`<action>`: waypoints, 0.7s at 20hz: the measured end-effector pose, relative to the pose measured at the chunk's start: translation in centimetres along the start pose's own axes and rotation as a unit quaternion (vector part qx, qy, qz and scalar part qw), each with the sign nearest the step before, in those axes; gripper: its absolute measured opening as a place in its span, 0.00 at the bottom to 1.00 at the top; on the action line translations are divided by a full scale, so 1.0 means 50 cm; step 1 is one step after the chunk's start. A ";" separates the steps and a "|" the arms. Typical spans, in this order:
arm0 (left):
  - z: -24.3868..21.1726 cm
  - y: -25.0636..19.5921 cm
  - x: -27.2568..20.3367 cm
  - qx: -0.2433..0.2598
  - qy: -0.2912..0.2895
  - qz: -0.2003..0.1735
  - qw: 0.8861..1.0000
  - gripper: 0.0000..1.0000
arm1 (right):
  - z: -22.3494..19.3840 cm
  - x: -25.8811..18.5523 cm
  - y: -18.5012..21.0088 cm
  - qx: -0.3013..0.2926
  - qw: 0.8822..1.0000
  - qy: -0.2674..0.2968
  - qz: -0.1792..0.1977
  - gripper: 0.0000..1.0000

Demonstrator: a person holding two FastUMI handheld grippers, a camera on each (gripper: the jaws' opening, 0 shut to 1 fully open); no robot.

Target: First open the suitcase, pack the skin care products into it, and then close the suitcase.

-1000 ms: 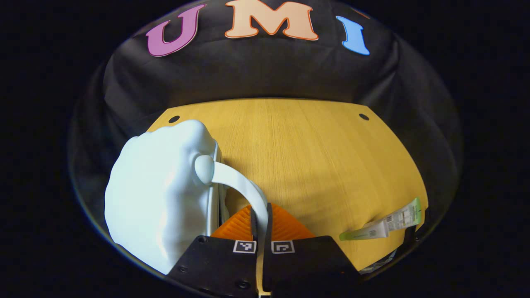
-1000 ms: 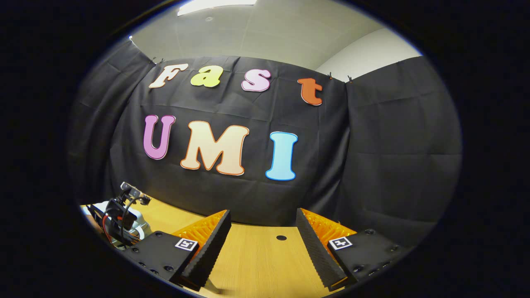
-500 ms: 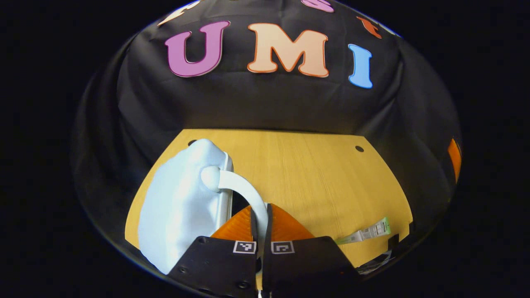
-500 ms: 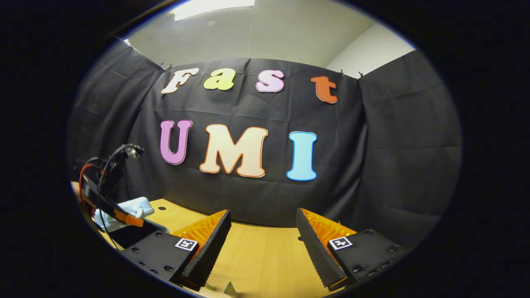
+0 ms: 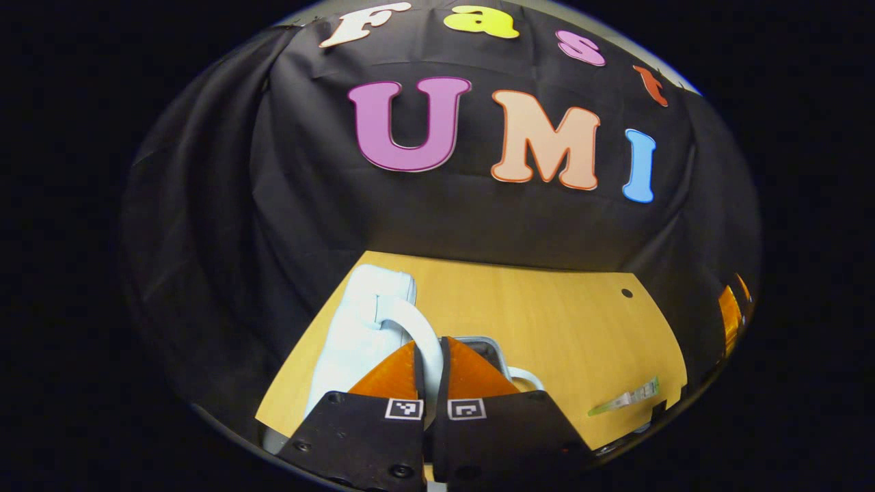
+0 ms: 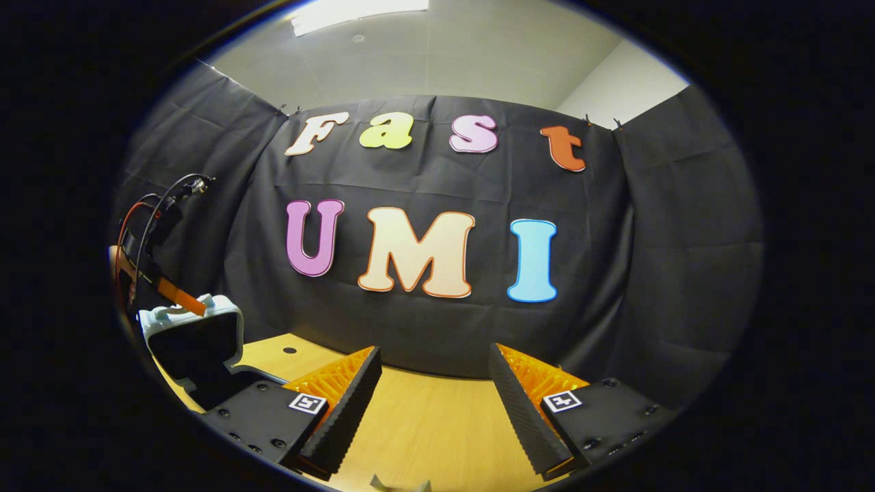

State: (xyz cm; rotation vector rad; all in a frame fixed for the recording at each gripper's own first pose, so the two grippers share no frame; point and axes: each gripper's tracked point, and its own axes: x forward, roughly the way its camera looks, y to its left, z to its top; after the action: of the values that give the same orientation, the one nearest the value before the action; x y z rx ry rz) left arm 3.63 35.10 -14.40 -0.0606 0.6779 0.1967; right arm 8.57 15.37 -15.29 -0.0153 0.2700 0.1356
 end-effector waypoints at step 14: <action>-0.031 0.355 0.032 -0.055 0.001 0.017 0.998 0.00 | 0.020 0.038 0.208 -0.009 1.000 -0.008 0.024 0.99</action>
State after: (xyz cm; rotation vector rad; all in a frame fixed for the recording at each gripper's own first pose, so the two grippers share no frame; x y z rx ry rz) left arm 0.33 52.58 -16.49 -0.1551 0.6702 0.2666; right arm 9.24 25.97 -14.82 -0.0250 0.2530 0.1859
